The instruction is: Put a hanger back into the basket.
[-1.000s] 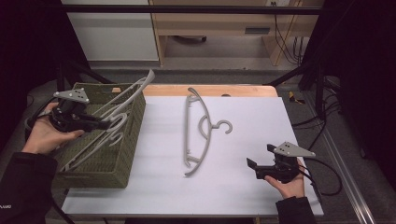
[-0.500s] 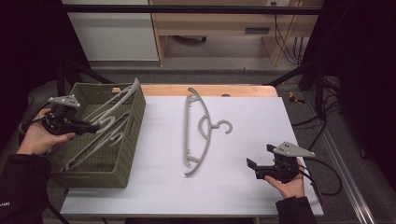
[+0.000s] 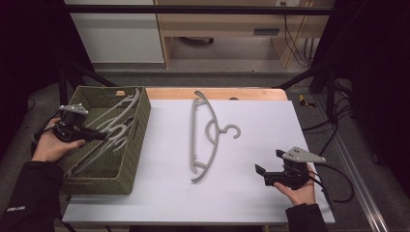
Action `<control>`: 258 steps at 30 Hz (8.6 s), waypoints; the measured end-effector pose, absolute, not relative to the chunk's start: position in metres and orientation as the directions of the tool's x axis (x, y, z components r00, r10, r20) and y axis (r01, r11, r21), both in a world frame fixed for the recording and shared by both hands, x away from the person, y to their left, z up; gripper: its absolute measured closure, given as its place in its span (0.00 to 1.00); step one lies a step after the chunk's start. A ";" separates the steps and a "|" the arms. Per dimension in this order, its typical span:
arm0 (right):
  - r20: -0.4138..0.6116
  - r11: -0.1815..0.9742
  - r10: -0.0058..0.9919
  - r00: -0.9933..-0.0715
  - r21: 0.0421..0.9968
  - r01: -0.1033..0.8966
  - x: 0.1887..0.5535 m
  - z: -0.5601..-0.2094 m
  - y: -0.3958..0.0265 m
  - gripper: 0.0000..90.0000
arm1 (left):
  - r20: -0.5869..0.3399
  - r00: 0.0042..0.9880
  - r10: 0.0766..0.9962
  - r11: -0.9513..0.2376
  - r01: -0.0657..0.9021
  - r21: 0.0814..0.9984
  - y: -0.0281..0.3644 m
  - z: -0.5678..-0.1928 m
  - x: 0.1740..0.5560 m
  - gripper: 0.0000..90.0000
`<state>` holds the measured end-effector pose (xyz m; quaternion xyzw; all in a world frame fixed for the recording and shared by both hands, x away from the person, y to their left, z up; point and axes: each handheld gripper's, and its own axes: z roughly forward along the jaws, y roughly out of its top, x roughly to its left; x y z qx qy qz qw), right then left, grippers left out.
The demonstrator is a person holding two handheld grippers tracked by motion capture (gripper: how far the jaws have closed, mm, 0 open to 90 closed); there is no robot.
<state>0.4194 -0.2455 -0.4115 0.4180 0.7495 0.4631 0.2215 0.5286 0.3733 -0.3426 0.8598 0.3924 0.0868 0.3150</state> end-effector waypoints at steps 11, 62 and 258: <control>0.050 0.230 0.829 -0.558 0.878 0.420 0.420 -0.412 -0.245 0.07 | -0.107 0.646 0.756 -0.453 0.634 0.627 0.368 -0.352 0.535 0.90; 0.048 0.202 0.833 -0.552 0.901 0.384 0.416 -0.405 -0.248 0.08 | -0.029 0.695 0.718 -0.326 0.373 0.869 0.298 -0.334 0.446 0.27; 0.067 0.195 0.818 -0.571 0.901 0.386 0.414 -0.402 -0.251 0.10 | 0.001 0.800 0.600 -0.612 0.458 0.645 0.080 -0.369 0.506 0.92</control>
